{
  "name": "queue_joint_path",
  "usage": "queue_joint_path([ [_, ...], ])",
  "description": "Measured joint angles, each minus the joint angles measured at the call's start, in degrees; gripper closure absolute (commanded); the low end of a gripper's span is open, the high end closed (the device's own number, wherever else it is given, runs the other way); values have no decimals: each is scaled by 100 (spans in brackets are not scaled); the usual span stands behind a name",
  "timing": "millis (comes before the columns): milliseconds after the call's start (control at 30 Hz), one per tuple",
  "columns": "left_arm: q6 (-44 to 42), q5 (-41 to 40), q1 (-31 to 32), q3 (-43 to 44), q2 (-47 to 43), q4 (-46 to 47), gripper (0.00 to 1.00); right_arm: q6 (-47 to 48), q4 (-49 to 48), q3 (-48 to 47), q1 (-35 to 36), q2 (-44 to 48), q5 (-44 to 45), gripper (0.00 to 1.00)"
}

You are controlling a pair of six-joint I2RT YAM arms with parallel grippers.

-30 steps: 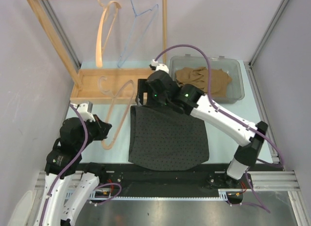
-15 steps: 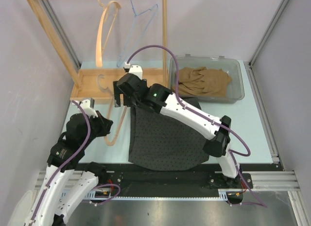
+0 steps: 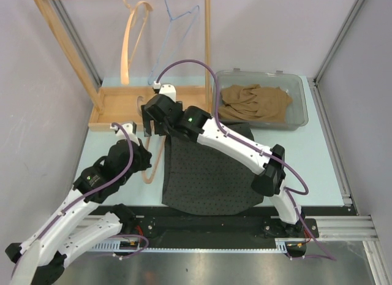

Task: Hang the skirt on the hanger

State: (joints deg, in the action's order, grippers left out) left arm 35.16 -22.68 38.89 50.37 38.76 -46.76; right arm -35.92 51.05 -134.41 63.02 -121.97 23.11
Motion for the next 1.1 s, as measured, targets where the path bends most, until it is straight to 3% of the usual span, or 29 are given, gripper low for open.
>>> queue_joint_path([
  [267, 256, -514, 562, 2, 236, -13, 100, 83, -39, -186, -24, -391, 4, 16],
  [367, 424, -697, 772, 35, 356, -13, 100, 114, -39, -232, -17, -544, 85, 23],
  [467, 581, -813, 907, 114, 452, -52, 100, 136, -37, -234, -7, -643, 251, 35],
  [833, 955, -874, 1185, 229, 669, 85, 99, 13, -197, -304, 28, -730, 490, 98],
  [1000, 1045, -911, 1198, 229, 699, 149, 92, -114, -291, -317, 35, -748, 492, 100],
  [1100, 1054, -931, 1198, 249, 734, 146, 77, -153, -295, -317, 24, -752, 492, 100],
])
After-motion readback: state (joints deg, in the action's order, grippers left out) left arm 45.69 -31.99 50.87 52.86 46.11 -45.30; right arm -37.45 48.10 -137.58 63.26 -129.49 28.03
